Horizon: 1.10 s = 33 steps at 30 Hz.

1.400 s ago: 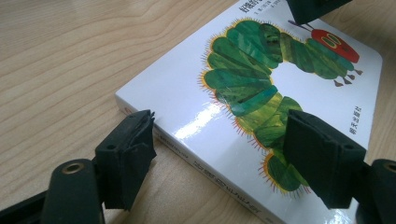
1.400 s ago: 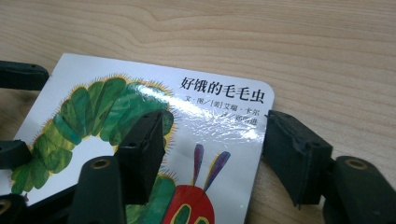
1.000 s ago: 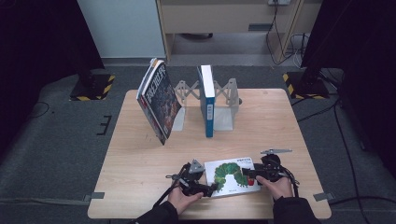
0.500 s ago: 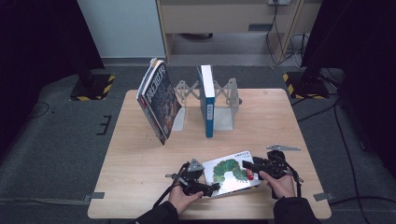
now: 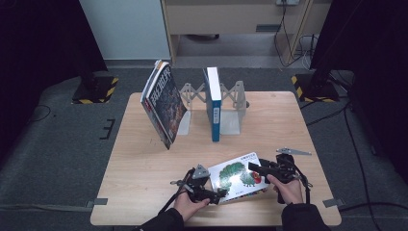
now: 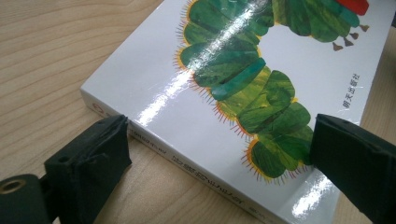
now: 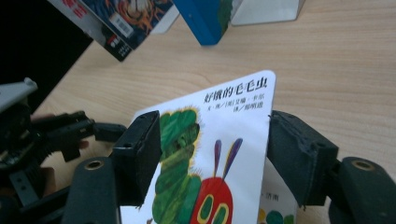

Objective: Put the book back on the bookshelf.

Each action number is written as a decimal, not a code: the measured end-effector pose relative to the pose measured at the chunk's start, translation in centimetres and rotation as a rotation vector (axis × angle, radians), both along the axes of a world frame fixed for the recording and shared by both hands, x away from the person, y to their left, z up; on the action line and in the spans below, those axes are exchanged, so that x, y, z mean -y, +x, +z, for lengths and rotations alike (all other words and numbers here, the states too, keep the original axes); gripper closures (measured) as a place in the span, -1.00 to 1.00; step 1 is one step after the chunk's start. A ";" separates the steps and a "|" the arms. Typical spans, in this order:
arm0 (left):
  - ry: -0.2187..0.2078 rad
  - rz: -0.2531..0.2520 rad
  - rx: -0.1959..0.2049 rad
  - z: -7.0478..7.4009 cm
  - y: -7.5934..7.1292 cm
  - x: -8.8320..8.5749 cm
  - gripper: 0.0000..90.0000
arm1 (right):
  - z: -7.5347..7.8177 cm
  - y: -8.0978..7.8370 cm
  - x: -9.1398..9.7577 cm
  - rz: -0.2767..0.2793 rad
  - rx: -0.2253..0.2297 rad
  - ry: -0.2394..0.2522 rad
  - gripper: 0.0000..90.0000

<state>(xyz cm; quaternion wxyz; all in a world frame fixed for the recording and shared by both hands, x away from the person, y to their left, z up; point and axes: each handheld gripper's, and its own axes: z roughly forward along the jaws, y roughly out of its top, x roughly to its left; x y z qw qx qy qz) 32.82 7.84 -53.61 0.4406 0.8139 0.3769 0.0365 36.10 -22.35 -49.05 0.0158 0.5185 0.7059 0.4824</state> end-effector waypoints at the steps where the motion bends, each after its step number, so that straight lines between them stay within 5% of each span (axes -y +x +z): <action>1: 0.000 0.000 -0.001 0.0 0.0 0.0 -0.92 | -0.1 -0.1 0.0 0.005 0.000 -0.014 -0.23; 6: 0.001 0.000 0.001 0.0 0.0 0.0 -0.92 | -0.4 -0.3 -0.5 0.035 -0.032 -0.054 -0.26; 14: -0.004 -0.003 -0.004 0.0 0.1 0.0 -0.93 | -0.4 -0.4 -0.3 0.045 -0.053 -0.048 -0.24; 20: 0.002 -0.003 0.000 0.0 0.0 0.0 -0.93 | -0.9 -0.6 -0.4 0.059 -0.116 -0.092 -0.27; 24: 0.003 -0.004 0.001 0.0 0.0 0.0 -0.93 | -1.0 -0.7 -0.5 0.072 -0.136 -0.077 -0.27; 33: -0.007 -0.008 -0.007 0.0 0.1 -0.1 -0.94 | -1.1 0.7 -1.1 0.130 -0.102 -0.044 -0.22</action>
